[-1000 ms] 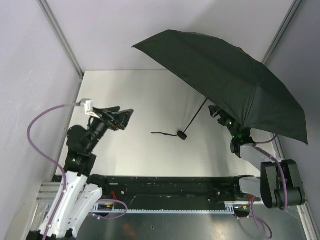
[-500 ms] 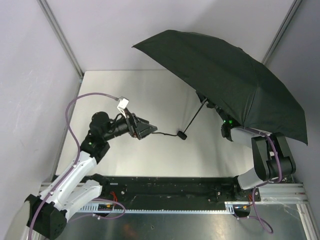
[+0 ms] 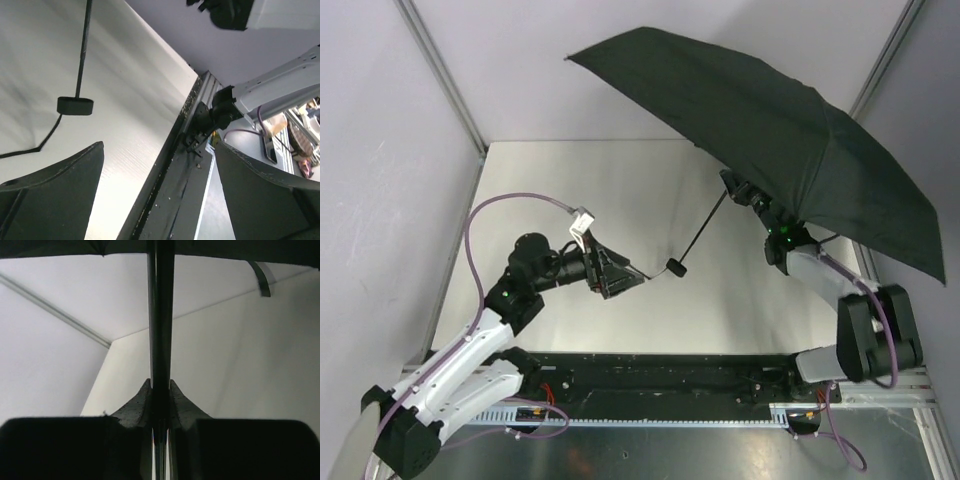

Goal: Put away the umbrella

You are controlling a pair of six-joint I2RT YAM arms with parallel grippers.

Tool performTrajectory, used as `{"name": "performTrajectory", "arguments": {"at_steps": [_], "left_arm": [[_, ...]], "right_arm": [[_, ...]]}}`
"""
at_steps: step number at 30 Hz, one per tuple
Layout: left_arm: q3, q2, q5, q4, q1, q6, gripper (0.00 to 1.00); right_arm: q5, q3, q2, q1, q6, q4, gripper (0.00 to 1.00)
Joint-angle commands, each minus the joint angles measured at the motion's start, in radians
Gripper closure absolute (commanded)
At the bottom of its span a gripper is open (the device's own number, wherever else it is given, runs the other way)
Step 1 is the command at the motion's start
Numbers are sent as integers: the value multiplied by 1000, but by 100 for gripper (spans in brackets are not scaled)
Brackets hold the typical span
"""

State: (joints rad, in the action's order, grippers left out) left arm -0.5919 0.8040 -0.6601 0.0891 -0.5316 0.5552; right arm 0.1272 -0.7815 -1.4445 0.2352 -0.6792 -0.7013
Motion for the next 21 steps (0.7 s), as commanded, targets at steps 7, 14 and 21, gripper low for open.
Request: {"name": "performTrajectory", "arguments": {"at_steps": [7,14,21], "left_arm": [[-208,62,-13,-80,-137,-85,5],[-335,104,-2,-83,-150,17,5],[-318,138,44,-81,-148,80,3]], "right_arm": [[132,-113,479,-3,35,271,100],[469,-194,387,6,-199,182,100],[612,-228,199,124,-402,-82,100]]}}
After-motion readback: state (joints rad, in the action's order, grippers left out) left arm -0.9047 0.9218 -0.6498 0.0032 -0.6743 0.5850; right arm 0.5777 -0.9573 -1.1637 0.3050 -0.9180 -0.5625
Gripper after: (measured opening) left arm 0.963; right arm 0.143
